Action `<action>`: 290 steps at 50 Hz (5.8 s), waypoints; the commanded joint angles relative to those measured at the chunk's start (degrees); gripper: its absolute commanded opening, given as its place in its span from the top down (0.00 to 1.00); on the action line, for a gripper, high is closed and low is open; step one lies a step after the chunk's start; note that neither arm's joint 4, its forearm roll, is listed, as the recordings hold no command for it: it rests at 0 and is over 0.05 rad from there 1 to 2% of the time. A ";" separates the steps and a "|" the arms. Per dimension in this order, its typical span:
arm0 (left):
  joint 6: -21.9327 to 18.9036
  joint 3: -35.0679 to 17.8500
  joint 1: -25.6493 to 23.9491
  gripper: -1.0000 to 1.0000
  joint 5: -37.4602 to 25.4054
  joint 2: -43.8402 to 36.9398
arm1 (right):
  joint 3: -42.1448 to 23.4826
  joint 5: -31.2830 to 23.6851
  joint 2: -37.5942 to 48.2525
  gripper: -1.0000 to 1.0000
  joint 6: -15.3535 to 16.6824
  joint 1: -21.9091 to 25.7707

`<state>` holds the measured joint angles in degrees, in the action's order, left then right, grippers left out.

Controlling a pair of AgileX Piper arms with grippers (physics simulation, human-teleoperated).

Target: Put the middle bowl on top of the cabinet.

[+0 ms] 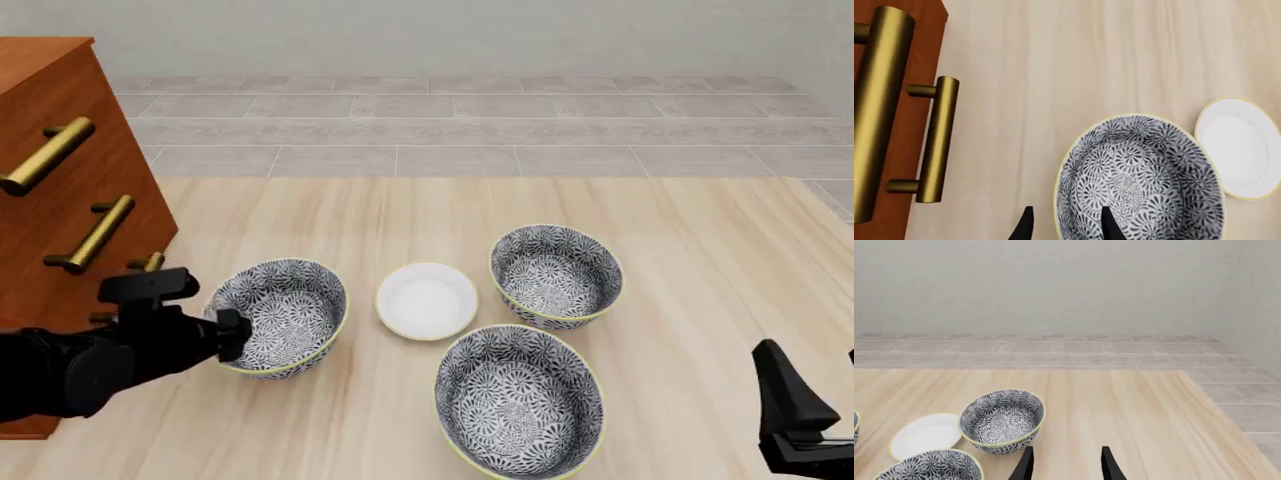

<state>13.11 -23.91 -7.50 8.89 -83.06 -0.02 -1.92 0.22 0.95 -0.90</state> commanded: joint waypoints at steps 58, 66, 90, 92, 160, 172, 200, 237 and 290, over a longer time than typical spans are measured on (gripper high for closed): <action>-1.68 1.86 0.13 1.00 -2.97 11.14 | 0.00 -0.03 -0.02 0.00 0.15 0.04; -1.62 1.86 -0.30 1.00 -4.44 13.79 | 0.00 0.16 -0.02 0.00 0.15 0.06; -1.09 1.78 -0.32 1.00 -8.36 20.66 | 0.00 0.40 0.05 0.00 0.12 0.01; -1.13 1.53 -0.29 1.00 -9.29 21.74 | -0.01 0.37 0.05 0.00 0.14 0.16; -3.40 -12.52 0.20 1.00 -29.54 34.61 | 0.00 0.08 -0.11 0.00 -0.16 0.27; -4.19 -15.40 0.98 1.00 -32.65 36.15 | 0.00 0.27 -0.13 0.00 -0.40 0.19; -5.54 -22.78 2.75 1.00 -37.15 36.92 | -0.01 0.68 -0.15 0.00 -0.85 -0.03; -4.65 -34.65 6.43 1.00 -43.66 34.69 | -0.02 0.87 -0.15 0.00 -1.01 0.35; -1.32 -51.68 12.80 1.00 -52.39 29.46 | 0.00 1.74 -0.21 0.00 -1.90 -0.09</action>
<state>11.35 -72.09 3.43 -42.22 -52.51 -0.02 -0.25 0.01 -0.83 -0.92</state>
